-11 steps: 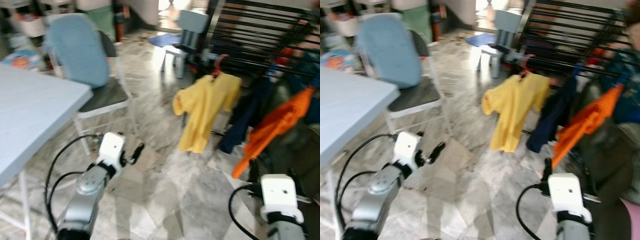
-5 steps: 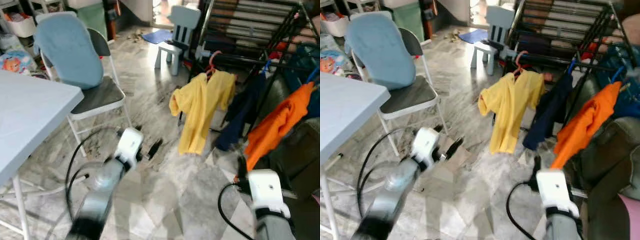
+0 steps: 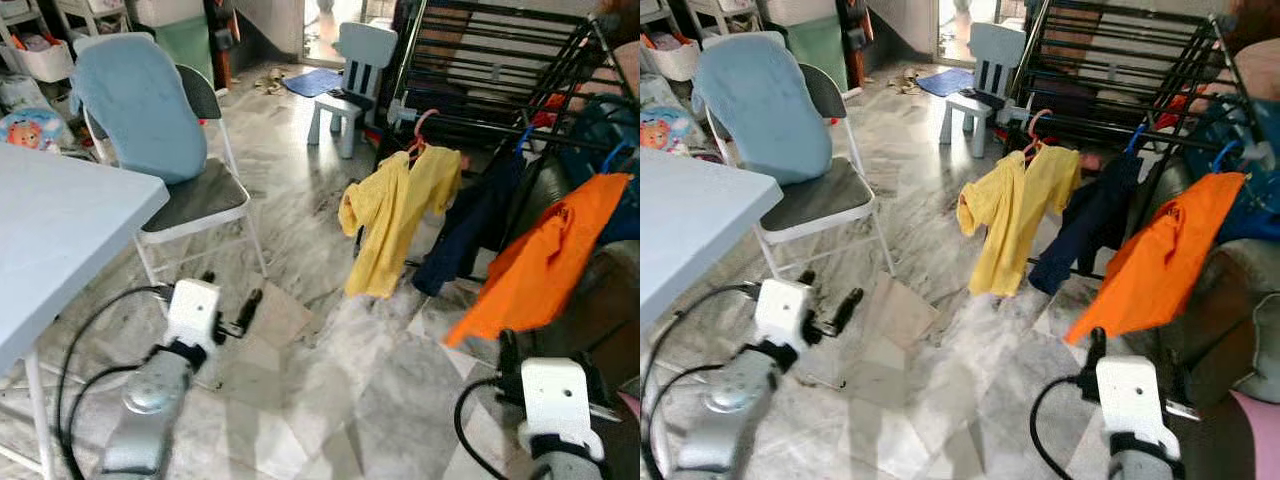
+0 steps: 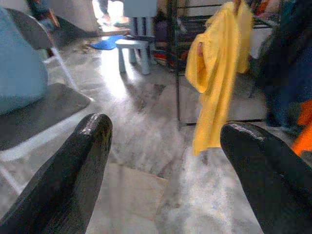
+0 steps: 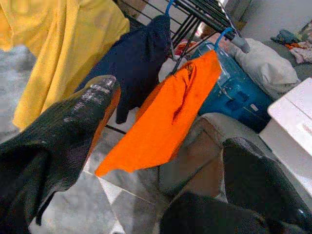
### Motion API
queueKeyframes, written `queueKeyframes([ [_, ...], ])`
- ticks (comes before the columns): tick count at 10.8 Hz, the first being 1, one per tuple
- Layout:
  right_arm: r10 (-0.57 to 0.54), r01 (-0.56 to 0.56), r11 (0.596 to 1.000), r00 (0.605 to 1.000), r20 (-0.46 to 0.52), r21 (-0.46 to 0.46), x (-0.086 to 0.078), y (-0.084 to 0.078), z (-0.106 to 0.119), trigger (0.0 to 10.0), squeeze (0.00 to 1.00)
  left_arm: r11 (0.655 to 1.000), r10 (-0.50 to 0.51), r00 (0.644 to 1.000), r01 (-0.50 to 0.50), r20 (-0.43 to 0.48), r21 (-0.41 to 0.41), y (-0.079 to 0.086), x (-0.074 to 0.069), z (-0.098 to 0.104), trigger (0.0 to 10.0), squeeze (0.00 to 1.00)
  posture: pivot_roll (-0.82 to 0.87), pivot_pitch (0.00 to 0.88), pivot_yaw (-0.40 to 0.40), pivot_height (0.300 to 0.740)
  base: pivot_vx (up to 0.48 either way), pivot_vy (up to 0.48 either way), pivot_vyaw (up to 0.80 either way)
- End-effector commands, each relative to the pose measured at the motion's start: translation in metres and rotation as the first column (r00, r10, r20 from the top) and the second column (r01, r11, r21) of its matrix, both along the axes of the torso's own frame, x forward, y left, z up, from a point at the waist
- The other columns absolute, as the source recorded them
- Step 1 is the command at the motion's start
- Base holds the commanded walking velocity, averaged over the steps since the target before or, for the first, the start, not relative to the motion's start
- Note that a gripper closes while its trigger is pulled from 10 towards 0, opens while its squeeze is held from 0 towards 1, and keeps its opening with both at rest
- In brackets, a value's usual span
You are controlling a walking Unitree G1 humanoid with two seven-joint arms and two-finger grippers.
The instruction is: Hang hanger
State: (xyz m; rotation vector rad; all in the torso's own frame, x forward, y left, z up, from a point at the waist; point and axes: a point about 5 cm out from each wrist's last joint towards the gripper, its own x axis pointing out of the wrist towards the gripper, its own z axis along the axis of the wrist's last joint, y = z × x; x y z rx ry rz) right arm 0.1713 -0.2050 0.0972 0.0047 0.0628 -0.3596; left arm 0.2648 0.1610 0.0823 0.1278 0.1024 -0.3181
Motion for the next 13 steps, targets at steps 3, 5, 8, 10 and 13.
queueKeyframes([
  [3, 0.011, -0.011, 1.000, 1.000, -0.029, 0.009, 0.003, 0.001, -0.004, 0.0, 0.00, 0.999, -0.042, 0.999, 0.042, -0.016, -0.034, -0.018, 0.001, 0.005, 10.0, 0.00, 0.03, 0.000, -0.052, 0.740, 0.000, 0.000, 0.00],
  [5, 0.062, -0.063, 0.997, 0.998, -0.030, -0.036, 0.018, 0.010, 0.003, 10.0, 0.00, 0.997, -0.079, 0.997, 0.079, 0.004, -0.020, -0.026, 0.013, 0.013, 10.0, 0.00, 0.00, 0.000, -0.024, 0.740, 0.000, 0.000, 0.00],
  [8, 0.055, -0.055, 0.998, 0.998, -0.010, 0.011, 0.026, 0.018, -0.003, 10.0, 1.00, 0.990, -0.137, 0.991, 0.137, -0.009, -0.021, -0.034, 0.015, 0.011, 10.0, 0.00, 0.02, 0.000, -0.026, 0.740, 0.000, 0.000, 0.00],
  [10, 0.054, -0.053, 0.998, 0.998, -0.021, 0.034, 0.024, 0.020, -0.010, 10.0, 1.00, 0.989, -0.137, 0.990, 0.136, -0.025, -0.054, -0.038, 0.019, 0.006, 10.0, 0.00, 0.02, 0.000, -0.035, 0.740, 0.000, 0.000, 0.00],
  [13, 0.047, -0.047, 0.999, 0.999, -0.001, 0.026, 0.026, 0.013, -0.004, 10.0, 1.00, 0.986, -0.158, 0.987, 0.156, -0.031, -0.067, -0.044, 0.026, 0.004, 10.0, 0.00, -0.01, 0.000, -0.022, 0.740, 0.000, 0.000, 0.00],
])
